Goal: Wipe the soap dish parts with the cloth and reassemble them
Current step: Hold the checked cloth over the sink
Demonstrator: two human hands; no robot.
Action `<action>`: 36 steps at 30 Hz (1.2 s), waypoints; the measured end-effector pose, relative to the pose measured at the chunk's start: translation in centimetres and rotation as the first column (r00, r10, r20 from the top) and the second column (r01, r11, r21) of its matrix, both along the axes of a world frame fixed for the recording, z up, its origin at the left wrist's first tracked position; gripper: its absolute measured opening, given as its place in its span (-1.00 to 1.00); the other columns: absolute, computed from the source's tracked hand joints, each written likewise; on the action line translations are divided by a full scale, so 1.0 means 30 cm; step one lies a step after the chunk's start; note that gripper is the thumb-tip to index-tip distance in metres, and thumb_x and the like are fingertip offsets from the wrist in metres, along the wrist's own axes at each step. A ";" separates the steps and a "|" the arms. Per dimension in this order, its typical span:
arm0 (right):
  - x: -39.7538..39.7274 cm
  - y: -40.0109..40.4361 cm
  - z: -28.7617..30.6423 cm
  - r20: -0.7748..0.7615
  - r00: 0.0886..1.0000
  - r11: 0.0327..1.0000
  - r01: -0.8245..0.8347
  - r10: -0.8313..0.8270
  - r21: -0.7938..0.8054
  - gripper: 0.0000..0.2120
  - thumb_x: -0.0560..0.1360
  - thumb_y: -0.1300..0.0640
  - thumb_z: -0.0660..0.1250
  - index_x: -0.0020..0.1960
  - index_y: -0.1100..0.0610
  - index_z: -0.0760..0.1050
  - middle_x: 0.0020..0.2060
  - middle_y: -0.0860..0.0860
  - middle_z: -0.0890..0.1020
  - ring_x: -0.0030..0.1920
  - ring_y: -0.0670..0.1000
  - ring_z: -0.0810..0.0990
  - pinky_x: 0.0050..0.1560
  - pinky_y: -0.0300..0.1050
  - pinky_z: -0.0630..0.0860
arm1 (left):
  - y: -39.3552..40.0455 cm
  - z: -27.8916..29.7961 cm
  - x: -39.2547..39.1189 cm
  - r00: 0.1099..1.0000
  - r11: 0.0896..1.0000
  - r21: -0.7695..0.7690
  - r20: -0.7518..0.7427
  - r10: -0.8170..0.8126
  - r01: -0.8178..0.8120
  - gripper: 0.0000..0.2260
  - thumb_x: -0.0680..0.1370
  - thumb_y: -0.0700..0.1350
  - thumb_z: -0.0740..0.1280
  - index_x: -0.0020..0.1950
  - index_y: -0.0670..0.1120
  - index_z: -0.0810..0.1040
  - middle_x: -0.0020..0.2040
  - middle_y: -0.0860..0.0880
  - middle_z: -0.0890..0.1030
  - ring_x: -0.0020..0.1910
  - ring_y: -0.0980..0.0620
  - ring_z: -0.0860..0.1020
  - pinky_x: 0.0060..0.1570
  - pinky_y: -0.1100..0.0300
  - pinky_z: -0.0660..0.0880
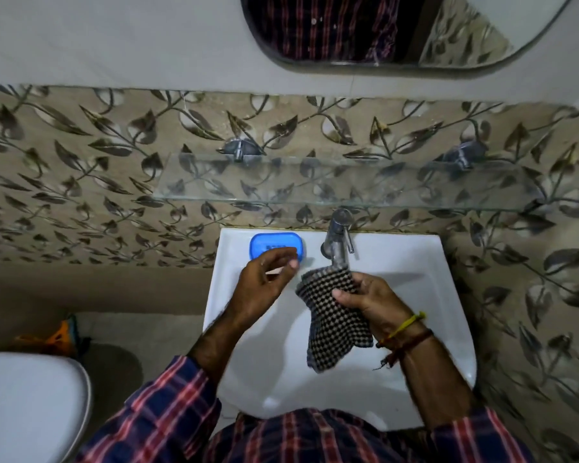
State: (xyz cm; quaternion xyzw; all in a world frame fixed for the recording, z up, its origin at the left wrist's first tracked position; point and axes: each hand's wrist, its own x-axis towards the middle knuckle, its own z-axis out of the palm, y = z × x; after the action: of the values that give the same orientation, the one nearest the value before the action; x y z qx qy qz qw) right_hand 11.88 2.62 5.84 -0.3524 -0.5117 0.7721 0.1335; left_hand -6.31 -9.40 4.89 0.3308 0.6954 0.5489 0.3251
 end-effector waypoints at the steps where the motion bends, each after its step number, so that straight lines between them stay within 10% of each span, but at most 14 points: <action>1: -0.008 0.009 0.002 0.009 0.999 0.997 -0.046 0.045 0.055 -0.71 0.48 0.36 0.38 0.18 0.41 0.52 0.07 0.33 0.64 0.05 0.28 0.64 0.09 0.13 0.61 | 0.012 0.014 0.002 0.995 0.996 -0.015 -0.035 -0.090 0.090 -0.69 0.55 0.05 0.41 0.28 0.02 0.61 0.21 0.11 0.67 0.25 0.18 0.58 0.24 0.20 0.50; 5: -0.047 0.028 0.015 0.029 0.985 0.967 -0.171 0.169 0.186 -0.71 0.47 0.31 0.42 0.15 0.38 0.51 0.09 0.35 0.64 0.08 0.25 0.64 0.20 0.19 0.54 | 0.041 0.054 0.016 0.954 0.958 -0.041 0.108 -0.279 0.285 -0.82 0.54 -0.08 0.45 0.12 -0.06 0.65 -0.02 0.00 0.73 0.02 0.12 0.66 0.03 0.28 0.57; 11: -0.018 0.047 0.009 0.125 0.939 0.934 -0.335 0.321 0.123 -0.57 0.34 0.11 0.55 0.09 0.35 0.59 0.05 0.28 0.68 0.08 0.24 0.67 0.18 0.17 0.58 | 0.047 0.061 0.056 0.941 0.997 0.036 0.332 -0.072 0.064 -0.95 0.55 -0.23 0.40 0.00 -0.18 0.59 -0.20 -0.02 0.70 -0.21 0.09 0.64 -0.26 0.23 0.58; 20: 0.005 -0.042 -0.089 -0.135 0.979 0.885 0.072 -0.150 -0.460 -0.61 0.40 0.36 0.37 0.23 0.36 0.54 0.18 0.33 0.60 0.15 0.26 0.61 0.14 0.10 0.59 | 0.027 -0.026 0.138 0.817 0.977 -0.047 0.541 0.198 -0.206 -0.85 0.63 -0.19 0.30 0.15 -0.22 0.54 -0.02 -0.13 0.72 -0.05 -0.02 0.69 -0.16 0.14 0.63; 29: -0.055 0.007 -0.050 -0.171 0.923 0.877 0.253 -0.346 -0.409 -0.69 0.42 0.18 0.39 0.11 0.31 0.57 -0.03 0.21 0.68 -0.07 0.16 0.68 -0.07 0.02 0.66 | 0.010 -0.088 0.155 0.689 0.983 -0.095 0.703 0.178 -0.157 -0.87 0.67 -0.11 0.23 0.08 -0.15 0.50 0.04 -0.11 0.69 -0.04 -0.06 0.65 -0.14 0.06 0.60; 33: -0.060 -0.003 -0.096 -0.148 0.889 0.876 0.376 -0.433 -0.303 -0.52 0.18 -0.07 0.62 -0.01 0.18 0.67 -0.07 0.17 0.72 -0.07 0.16 0.70 -0.04 0.13 0.66 | 0.012 -0.097 0.117 0.744 0.975 -0.156 0.630 0.222 -0.159 -0.85 0.66 -0.09 0.26 0.12 -0.14 0.54 0.03 -0.10 0.70 -0.04 -0.06 0.66 -0.17 0.08 0.59; 36: -0.050 -0.023 -0.106 -0.109 0.929 0.879 0.289 -0.353 -0.379 -0.59 0.35 0.02 0.49 0.11 0.25 0.62 0.06 0.24 0.69 -0.03 0.17 0.71 -0.08 0.08 0.67 | 0.012 -0.107 0.093 0.791 0.960 -0.219 0.550 0.269 -0.174 -0.82 0.66 -0.03 0.26 0.14 -0.12 0.50 0.04 -0.10 0.69 -0.05 -0.07 0.65 -0.25 0.13 0.58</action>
State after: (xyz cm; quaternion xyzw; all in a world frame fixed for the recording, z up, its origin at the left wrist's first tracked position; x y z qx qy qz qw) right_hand 10.36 1.94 2.65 -0.3819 -0.2835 0.8468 0.2381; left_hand -3.53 -9.03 1.70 0.0392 0.6395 0.6009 0.4779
